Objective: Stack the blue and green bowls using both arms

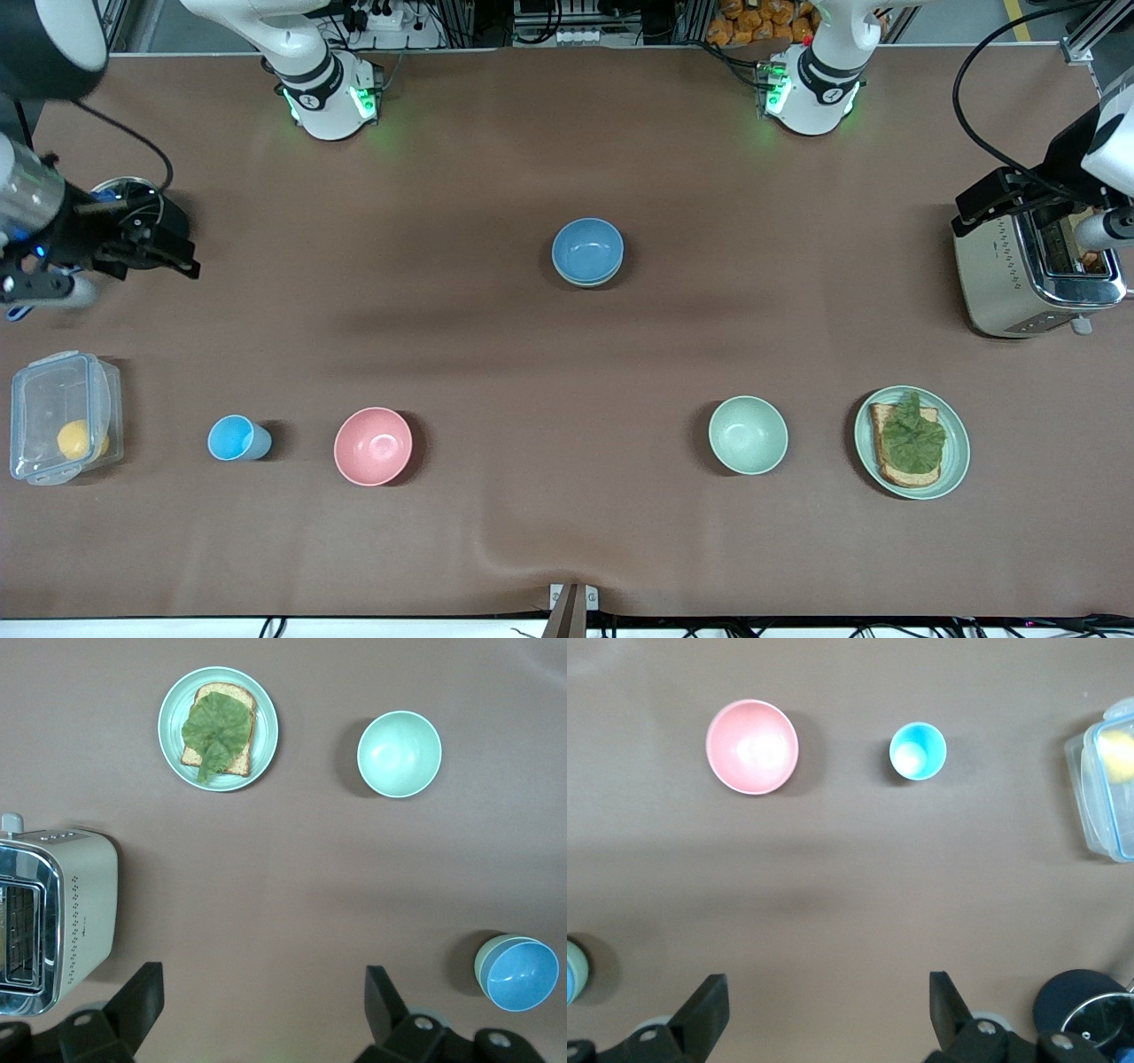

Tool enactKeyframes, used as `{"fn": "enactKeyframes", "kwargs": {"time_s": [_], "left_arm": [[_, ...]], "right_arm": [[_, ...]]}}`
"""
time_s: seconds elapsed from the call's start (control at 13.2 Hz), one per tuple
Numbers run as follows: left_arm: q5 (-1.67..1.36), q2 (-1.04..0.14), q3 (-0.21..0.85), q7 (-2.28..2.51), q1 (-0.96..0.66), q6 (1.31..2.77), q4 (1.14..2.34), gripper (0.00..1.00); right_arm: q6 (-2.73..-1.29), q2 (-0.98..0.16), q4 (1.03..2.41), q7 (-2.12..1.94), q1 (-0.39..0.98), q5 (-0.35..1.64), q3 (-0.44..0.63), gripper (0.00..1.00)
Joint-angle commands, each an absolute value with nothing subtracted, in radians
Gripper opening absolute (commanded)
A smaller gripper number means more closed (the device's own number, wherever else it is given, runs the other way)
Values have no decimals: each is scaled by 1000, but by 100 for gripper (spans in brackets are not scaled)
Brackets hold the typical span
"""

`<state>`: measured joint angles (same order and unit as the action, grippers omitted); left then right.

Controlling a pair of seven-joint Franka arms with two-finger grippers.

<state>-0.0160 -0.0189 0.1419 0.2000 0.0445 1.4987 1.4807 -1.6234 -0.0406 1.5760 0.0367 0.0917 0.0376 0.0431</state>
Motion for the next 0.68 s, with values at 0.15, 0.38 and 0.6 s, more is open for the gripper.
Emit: {"fn": "enactKeyframes", "kwargs": {"time_s": [0.15,0.38,0.6], "left_arm": [[-6,11,146,184,40,1474,1491,100],[-6,11,147,183,40,1470,1486,100],[-6,23,146,187,41,1465,1485,100]], "right_arm": [[-1629,-5,1582,23,-12,69,-17,100],[-1631,3,1582,23,-12,63,-17,100],[-1629,3,1582,23,-6,69,-6,100]]}}
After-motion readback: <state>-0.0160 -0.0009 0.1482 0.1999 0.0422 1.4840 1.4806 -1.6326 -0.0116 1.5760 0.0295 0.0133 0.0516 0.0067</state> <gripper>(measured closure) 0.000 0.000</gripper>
